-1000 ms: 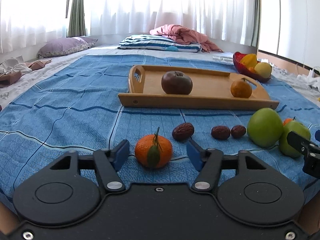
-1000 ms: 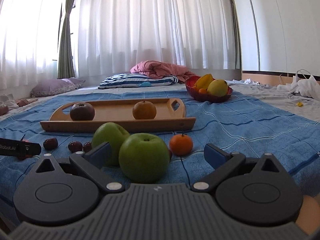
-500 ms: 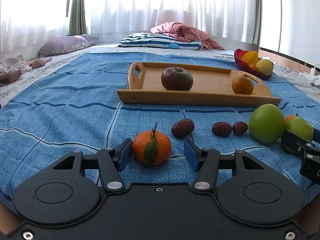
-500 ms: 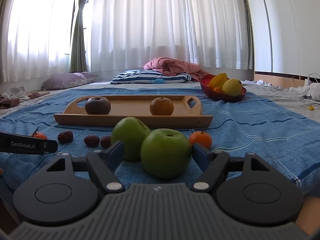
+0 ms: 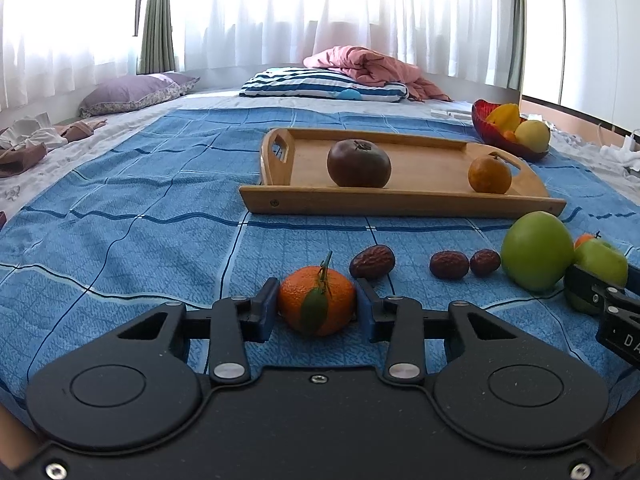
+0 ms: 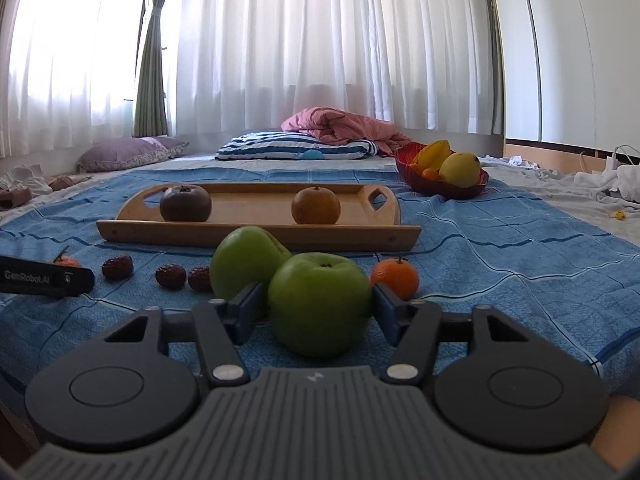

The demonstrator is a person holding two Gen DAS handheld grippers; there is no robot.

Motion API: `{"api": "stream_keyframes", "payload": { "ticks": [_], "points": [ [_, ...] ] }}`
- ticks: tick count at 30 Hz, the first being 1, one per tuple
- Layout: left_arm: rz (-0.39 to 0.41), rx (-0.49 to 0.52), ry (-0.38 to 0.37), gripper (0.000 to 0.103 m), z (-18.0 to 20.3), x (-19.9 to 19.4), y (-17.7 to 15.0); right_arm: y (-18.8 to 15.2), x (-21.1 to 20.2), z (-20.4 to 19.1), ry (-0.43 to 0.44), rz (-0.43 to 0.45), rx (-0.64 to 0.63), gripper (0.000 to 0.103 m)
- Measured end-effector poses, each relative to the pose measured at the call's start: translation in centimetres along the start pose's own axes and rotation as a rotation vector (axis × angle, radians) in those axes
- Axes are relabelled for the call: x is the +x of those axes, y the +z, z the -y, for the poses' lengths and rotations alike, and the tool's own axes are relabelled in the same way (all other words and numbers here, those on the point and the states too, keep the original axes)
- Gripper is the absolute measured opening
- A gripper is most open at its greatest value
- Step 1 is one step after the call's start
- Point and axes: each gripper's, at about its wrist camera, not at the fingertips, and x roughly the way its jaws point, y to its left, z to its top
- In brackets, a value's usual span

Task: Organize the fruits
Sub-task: 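Grasp the small leafy mandarin with the left tool while the right tool grasps the green apple, then carry the mandarin in the left tool while the right tool carries the green apple onto the tray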

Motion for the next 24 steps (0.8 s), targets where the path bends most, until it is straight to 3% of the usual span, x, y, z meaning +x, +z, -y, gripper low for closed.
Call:
{"api": "stream_keyframes", "payload": {
  "ticks": [16, 21, 24],
  "points": [
    [0.069, 0.024, 0.022, 0.038, -0.2, -0.2, 3.9, 1.8, -0.7, 0.6, 0.015, 0.036, 0.028, 0.060],
    [0.034, -0.055, -0.021, 0.038, -2.0, 1.4, 6.6, 4.0, -0.3, 0.9, 0.021, 0.056, 0.038, 0.060],
    [0.054, -0.064, -0.015, 0.038, -2.7, 1.8, 8.5, 5.5, 0.4, 1.3, 0.021, 0.060, 0.042, 0.060]
  ]
}}
